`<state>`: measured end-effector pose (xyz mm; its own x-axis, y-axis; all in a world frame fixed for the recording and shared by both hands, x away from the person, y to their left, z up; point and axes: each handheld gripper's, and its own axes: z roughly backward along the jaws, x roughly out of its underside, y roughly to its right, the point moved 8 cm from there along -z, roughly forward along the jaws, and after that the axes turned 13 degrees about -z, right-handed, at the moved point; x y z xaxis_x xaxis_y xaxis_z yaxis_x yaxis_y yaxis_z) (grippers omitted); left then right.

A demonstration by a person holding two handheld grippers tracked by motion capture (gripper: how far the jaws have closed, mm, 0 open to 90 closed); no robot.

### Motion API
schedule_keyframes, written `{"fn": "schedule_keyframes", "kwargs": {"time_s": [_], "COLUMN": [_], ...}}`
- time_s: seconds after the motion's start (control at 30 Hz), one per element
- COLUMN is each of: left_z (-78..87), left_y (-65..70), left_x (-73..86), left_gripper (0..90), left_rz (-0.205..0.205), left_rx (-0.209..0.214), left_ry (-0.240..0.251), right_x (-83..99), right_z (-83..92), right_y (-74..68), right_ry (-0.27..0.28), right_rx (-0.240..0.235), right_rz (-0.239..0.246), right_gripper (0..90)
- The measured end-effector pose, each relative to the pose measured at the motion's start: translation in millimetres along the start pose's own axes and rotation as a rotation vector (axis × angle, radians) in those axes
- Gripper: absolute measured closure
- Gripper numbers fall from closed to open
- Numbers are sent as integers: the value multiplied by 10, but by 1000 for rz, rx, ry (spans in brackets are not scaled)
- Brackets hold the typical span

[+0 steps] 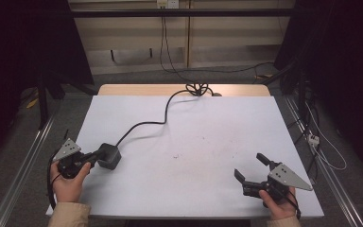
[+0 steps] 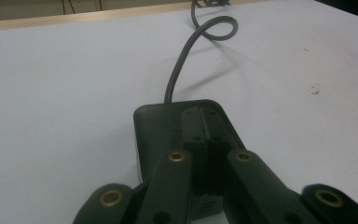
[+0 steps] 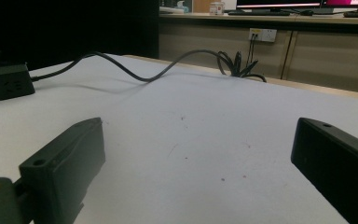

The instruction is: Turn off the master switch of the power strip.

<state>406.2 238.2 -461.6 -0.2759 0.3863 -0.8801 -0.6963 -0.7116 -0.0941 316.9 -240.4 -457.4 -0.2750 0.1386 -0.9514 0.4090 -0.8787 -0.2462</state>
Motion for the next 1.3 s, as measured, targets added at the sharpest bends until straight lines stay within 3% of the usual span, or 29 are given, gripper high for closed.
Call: {"fn": "schedule_keyframes", "kwargs": {"time_s": [0.43,0.63,1.3], "left_z": [-6,-6,-8], "left_y": [4,10,24], "left_x": [7,12,20], "left_gripper": [900,900,900], "left_rz": [7,-11,-19], "left_rx": [-4,-10,-30], "left_ry": [5,1,8], "right_x": [4,3,5], "right_z": [2,8,8], "right_y": [1,1,-2], "right_ry": [-1,0,0], "right_rx": [1,1,1], "right_rz": [-1,-2,-2], "right_gripper": [22,22,22]}}
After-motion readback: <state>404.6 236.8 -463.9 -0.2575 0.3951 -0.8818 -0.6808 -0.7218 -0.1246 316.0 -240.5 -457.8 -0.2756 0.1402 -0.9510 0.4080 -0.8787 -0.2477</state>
